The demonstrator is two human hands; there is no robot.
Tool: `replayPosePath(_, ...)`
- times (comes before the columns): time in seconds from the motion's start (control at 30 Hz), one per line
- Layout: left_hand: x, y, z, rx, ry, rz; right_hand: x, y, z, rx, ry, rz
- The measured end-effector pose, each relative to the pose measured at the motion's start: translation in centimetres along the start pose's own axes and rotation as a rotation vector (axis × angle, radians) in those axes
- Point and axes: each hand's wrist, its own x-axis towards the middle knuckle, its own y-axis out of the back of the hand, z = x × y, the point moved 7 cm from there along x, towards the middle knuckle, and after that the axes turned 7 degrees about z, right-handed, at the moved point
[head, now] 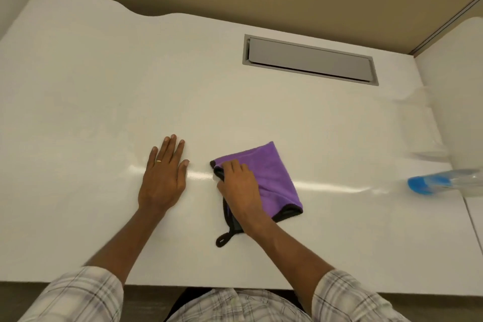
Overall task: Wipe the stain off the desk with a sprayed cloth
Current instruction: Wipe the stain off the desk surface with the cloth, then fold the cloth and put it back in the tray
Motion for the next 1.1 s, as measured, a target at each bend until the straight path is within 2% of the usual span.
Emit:
replayPosePath(0.13, 0.1, 0.3, 0.3, -0.025, 0.005, -0.024, -3.8, 1.1, -2.1, 0.586, -0.001, -0.125)
replayPosePath(0.23, 0.1, 0.7, 0.5, -0.035, 0.018, -0.028, -5.1, 3.8, -0.3, 0.85, -0.038, -0.154)
replayPosePath(0.37, 0.8, 1.6, 1.1, -0.024, 0.071, -0.022, -4.7, 8.0, 4.3, 1.238, -0.186, -0.303)
replayPosePath(0.47, 2.0, 2.5, 3.3, -0.271, 0.238, -0.068, -4.0, 11.4, 7.0, 1.347, -0.171, -0.322)
replayPosePath(0.53, 2.2, 3.5, 6.9, -0.654, 0.4, -0.14, -3.4, 13.5, 8.5, 1.373, -0.149, -0.322)
replayPosePath(0.63, 1.7, 3.8, 14.7, -1.31, 0.598, -0.349, -2.2, 17.0, 10.8, 1.413, -0.151, -0.304)
replayPosePath(0.7, 1.5, 4.4, 19.0, -1.543, 0.629, -0.398, -1.4, 19.6, 12.6, 1.453, -0.2, -0.264)
replayPosePath(0.9, 1.3, 6.9, 24.2, -1.573, 0.606, -0.37, 1.2, 22.7, 20.2, 1.664, -0.421, -0.185)
replayPosePath(1.0, 1.0, 7.0, 24.3, -1.601, 0.713, -0.409, -0.5, 18.9, 21.0, 1.734, -0.548, -0.362)
replayPosePath(1.1, -0.2, 6.4, 23.4, -1.537, 0.847, -0.462, -4.6, 12.8, 19.7, 1.663, -0.622, -0.571)
